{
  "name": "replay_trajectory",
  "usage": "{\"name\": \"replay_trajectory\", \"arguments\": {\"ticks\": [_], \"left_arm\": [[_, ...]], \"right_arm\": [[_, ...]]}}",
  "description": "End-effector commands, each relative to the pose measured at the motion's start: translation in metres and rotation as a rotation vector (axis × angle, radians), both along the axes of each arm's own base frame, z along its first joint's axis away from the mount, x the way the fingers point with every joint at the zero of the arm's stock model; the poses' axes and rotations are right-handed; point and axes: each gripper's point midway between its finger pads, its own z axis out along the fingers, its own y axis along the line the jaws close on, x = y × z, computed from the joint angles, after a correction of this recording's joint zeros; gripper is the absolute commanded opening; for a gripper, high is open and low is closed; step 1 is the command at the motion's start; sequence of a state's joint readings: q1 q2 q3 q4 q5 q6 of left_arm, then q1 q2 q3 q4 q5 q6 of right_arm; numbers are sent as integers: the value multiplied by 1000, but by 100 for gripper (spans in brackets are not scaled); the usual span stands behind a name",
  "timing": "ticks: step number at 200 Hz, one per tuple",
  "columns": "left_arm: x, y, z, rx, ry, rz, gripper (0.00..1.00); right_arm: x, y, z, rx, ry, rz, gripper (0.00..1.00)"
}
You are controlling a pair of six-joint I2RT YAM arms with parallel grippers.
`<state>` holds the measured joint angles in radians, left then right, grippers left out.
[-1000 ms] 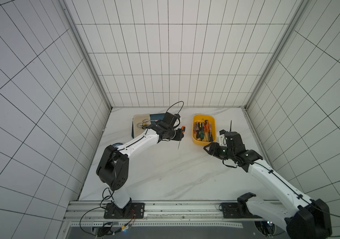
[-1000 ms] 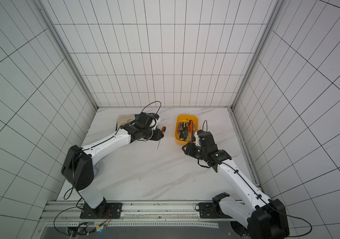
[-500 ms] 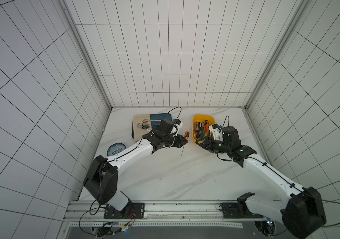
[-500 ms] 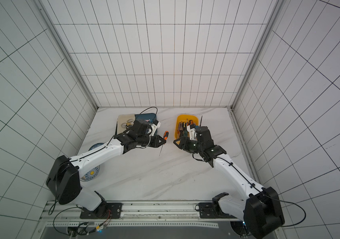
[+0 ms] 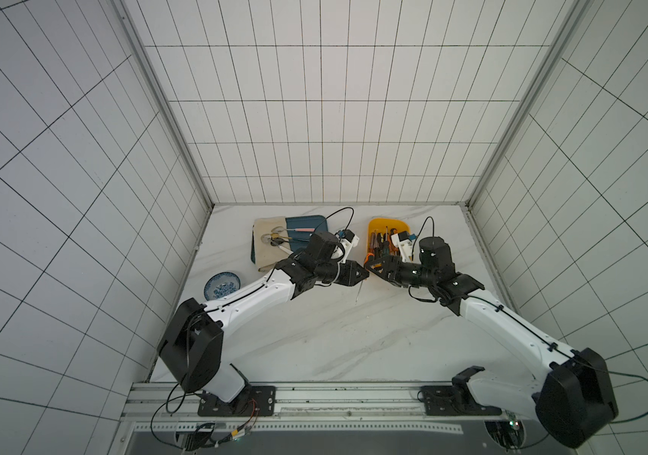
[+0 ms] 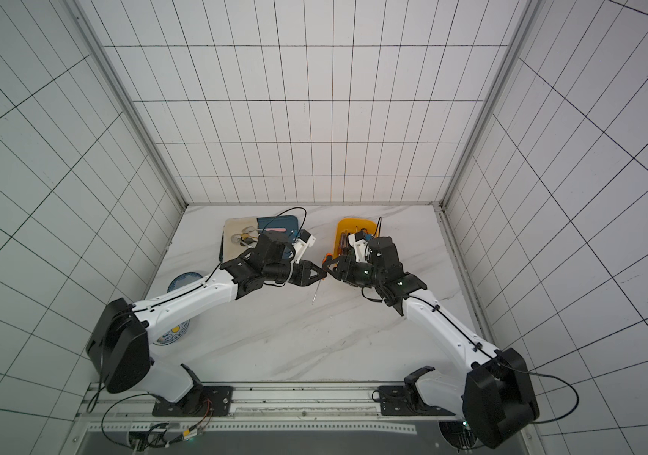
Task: Put the screwdriver on the desktop into the storage box
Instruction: Pick up the screwdriver from the center of the board.
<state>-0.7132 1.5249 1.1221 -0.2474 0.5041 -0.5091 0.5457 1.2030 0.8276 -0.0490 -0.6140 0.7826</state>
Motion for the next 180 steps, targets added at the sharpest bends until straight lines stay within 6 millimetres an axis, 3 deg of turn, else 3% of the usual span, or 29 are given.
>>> {"name": "replay_trajectory", "arguments": {"ticks": [1,56,169,180], "left_arm": [[-7,-5,20,-60,-40,-29,0],[-15,-10,19,-61,-35,-53,0],[-16,-9,20,-62,-41,-39,0],[-14,-7,19,-53,-40,-24,13]], "right_arm": [[4,9,25,44,-48,18,51],[6,10,30,53,-59,18,46],[7,14,31,70,-58,33,16],[8,13,30,59,-60,25,15]]}}
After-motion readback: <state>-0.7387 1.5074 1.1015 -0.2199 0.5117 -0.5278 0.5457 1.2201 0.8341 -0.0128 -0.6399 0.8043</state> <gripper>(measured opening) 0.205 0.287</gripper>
